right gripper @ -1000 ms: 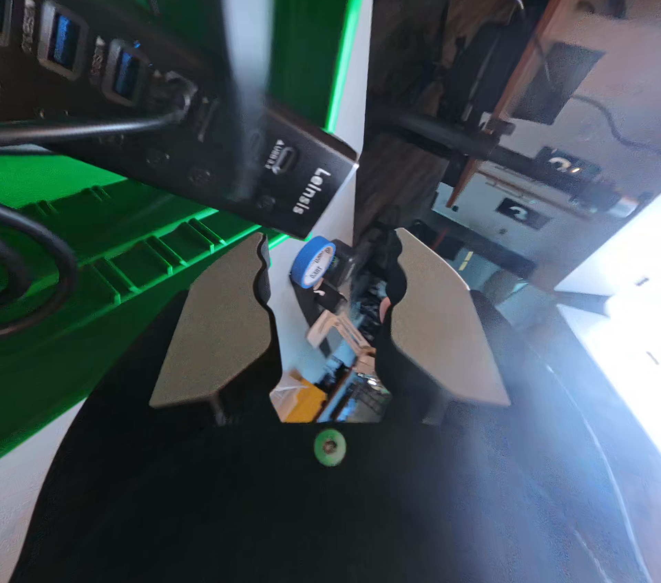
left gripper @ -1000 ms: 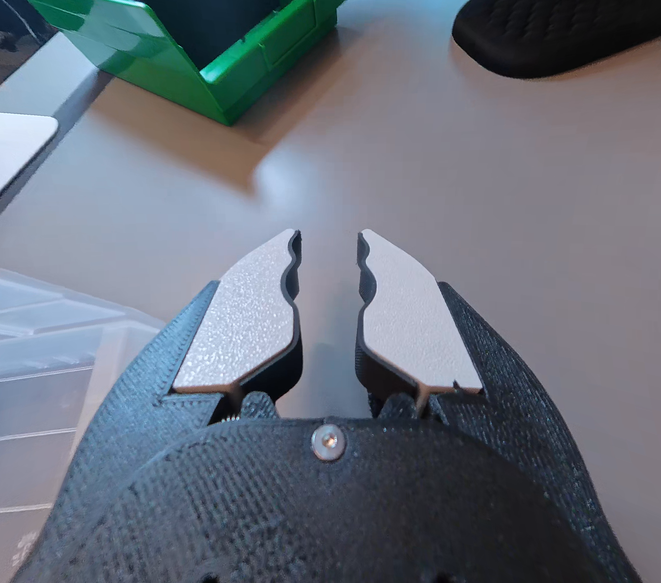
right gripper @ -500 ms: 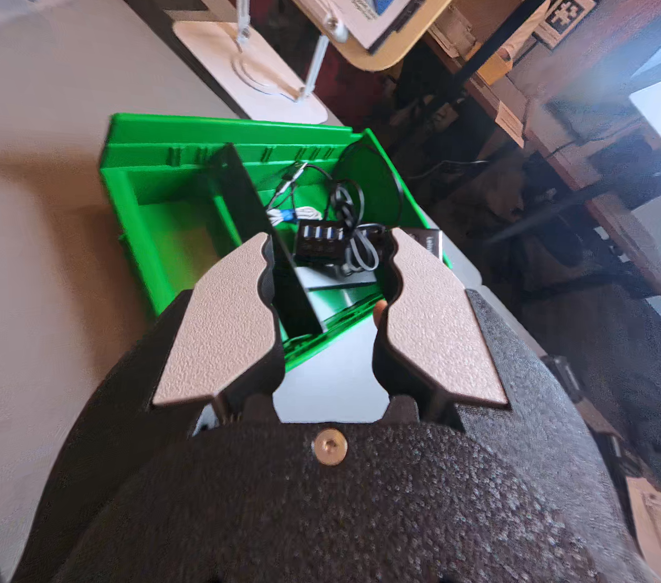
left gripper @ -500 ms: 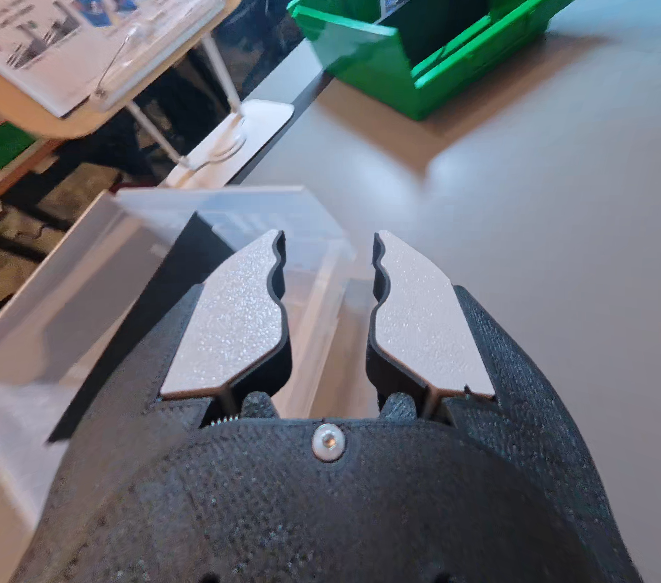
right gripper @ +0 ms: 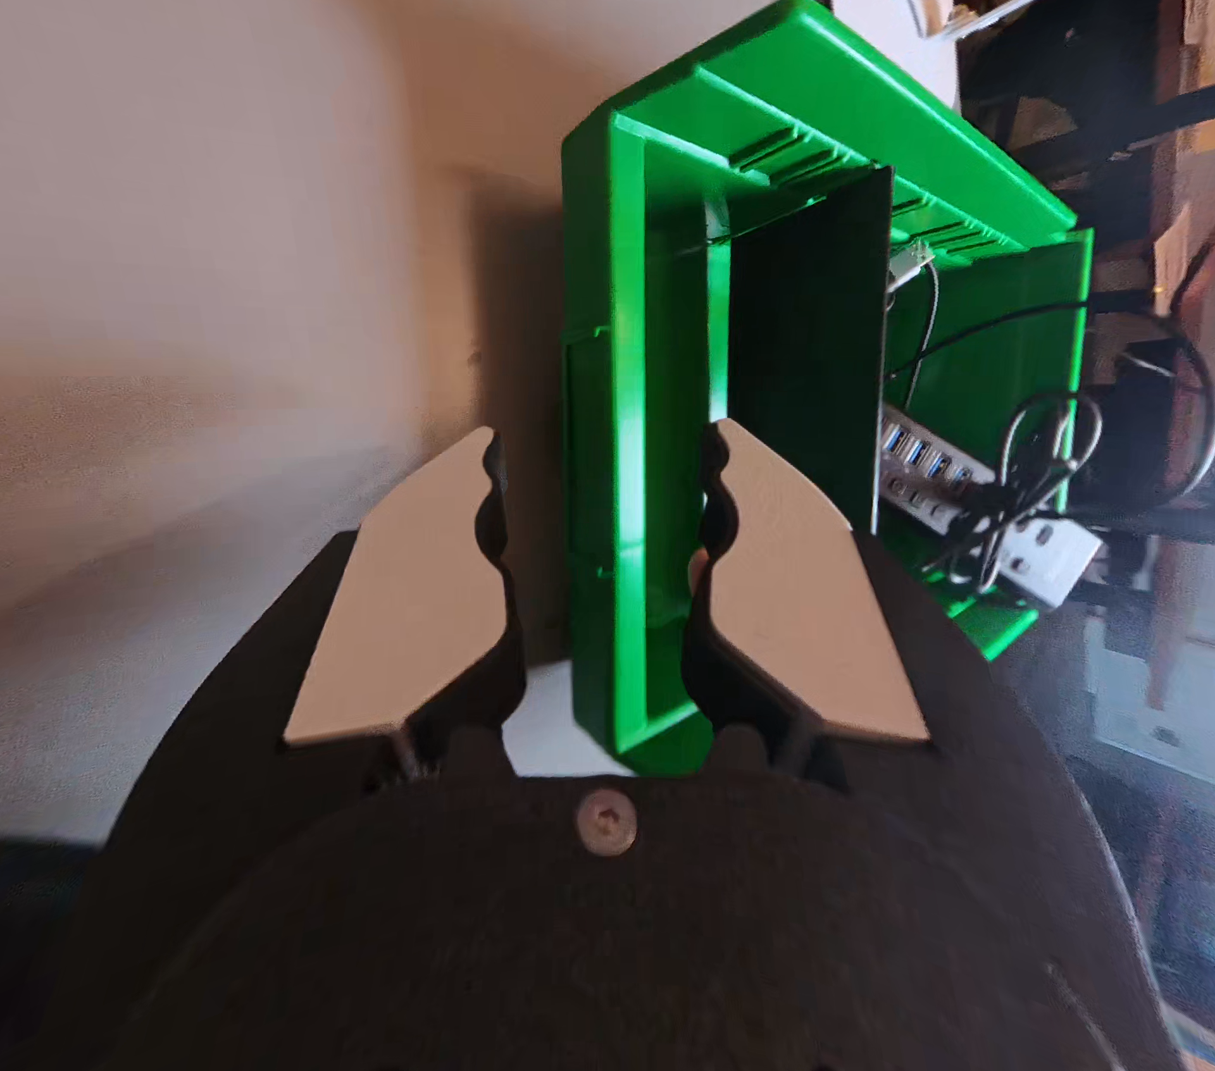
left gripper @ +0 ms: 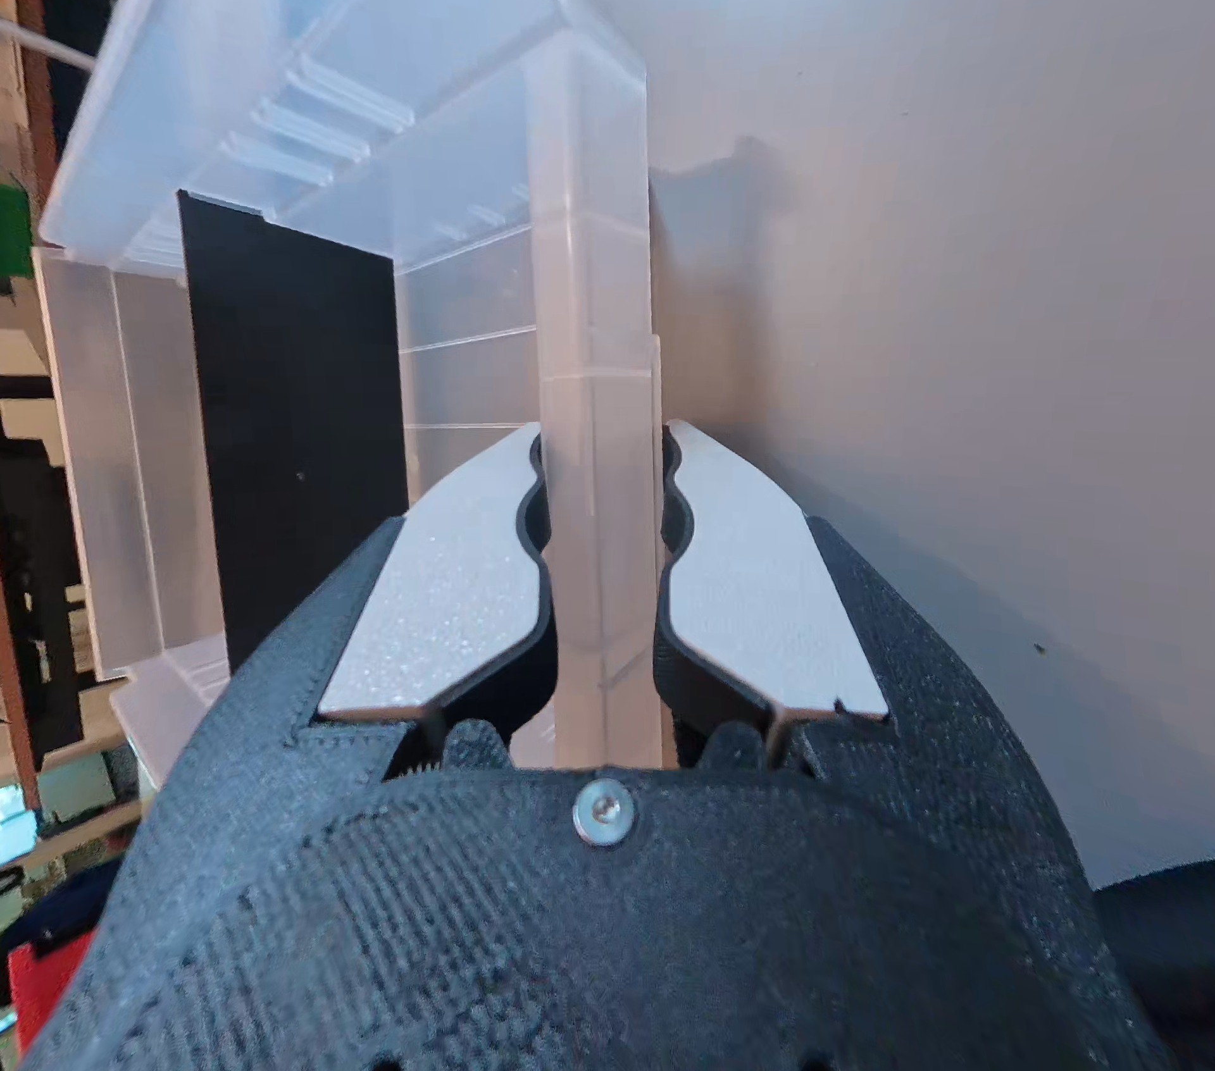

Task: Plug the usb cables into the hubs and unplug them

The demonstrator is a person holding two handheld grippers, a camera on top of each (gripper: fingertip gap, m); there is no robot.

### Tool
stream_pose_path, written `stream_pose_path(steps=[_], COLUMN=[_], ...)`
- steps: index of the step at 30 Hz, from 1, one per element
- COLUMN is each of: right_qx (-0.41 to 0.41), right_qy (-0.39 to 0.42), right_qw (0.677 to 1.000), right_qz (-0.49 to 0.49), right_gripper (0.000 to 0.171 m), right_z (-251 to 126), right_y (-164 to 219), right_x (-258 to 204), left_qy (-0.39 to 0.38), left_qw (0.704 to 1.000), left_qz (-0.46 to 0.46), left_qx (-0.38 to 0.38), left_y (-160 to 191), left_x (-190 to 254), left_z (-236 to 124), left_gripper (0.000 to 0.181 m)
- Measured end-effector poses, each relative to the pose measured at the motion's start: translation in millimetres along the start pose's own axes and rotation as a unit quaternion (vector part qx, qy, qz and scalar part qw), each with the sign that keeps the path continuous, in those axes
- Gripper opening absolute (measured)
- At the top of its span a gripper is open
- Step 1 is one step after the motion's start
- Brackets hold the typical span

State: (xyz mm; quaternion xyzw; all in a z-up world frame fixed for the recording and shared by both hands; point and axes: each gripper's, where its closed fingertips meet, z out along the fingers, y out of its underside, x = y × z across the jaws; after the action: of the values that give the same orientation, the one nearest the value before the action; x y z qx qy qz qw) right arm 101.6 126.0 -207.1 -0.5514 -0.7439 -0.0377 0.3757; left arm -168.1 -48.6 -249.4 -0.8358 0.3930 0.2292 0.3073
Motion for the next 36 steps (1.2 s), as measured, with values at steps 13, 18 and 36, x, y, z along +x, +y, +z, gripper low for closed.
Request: stream_pose_path(steps=[13,18,36], right_qx=[-0.004,0.060,0.247], right_qy=[0.063,0.069,-0.082], right_qw=[0.977,0.978,0.818], right_qz=[-0.201,-0.187,0.513], right_gripper=[0.033,0.031,0.078], right_z=[11,-27,-103], right_y=[-33,-50,33], right_x=[-51,-104,-75], left_qy=[-0.047,0.099,0.091], left_qw=[0.990,0.925,0.848], left_qz=[0.000,-0.171,-0.411], left_qx=[0.136,0.325,0.322], left_y=[-46,-140,-197], left_x=[1,46,86], left_z=[-22,-91,-62], left_gripper=[0.043,0.044,0.063])
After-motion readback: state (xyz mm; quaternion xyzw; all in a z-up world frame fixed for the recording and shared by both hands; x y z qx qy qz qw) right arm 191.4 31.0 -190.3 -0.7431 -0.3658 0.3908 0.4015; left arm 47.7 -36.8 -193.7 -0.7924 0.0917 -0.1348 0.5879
